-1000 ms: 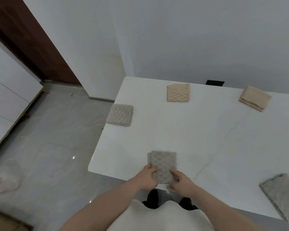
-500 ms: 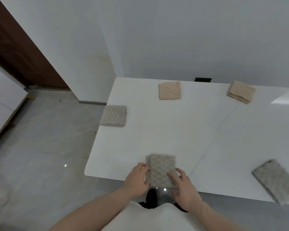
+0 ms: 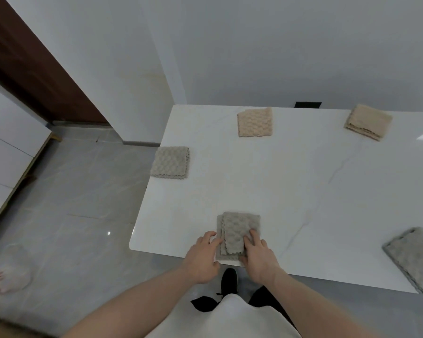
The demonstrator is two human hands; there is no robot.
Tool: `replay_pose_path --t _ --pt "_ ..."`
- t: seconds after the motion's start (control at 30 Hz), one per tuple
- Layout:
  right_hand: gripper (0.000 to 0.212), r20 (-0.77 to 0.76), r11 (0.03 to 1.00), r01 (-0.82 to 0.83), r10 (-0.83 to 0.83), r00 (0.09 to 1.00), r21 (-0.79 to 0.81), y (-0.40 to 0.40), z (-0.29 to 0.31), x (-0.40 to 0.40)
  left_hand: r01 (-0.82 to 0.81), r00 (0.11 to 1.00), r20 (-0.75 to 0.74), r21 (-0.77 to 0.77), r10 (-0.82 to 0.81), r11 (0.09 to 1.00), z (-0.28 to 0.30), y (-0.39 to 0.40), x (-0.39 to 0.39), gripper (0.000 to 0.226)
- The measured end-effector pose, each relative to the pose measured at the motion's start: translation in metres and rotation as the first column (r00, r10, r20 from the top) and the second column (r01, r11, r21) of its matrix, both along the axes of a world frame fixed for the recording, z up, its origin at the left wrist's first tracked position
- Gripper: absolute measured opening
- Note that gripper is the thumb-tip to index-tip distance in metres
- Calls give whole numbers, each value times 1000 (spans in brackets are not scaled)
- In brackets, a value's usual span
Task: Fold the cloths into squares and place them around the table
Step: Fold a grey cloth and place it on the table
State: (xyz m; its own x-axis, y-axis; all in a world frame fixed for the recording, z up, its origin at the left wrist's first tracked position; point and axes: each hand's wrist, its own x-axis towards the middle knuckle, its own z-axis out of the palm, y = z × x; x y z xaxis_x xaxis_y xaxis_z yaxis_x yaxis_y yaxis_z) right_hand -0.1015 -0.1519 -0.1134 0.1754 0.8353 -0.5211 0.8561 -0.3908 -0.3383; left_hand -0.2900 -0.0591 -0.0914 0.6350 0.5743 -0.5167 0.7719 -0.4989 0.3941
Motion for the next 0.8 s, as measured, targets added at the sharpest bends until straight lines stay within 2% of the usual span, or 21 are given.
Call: replay_pose_path --t 0.23,0.53,0.67,0.8 --pt "66 -85 999 -27 24 996 -36 -19 5 13 13 1000 18 20 -14 1000 2 10 31 73" --pt "78 -100 1000 19 -21 995 -24 -54 21 26 99 978 -188 48 -89 994 -26 5 44 82" --pt "80 -59 998 -5 2 998 -59 -45 25 30 113 963 -253 86 -88 990 -27 2 48 81" --pt "79 -59 993 -41 34 998 -115 -29 28 27 131 946 -306 50 -110 990 -24 0 45 86"
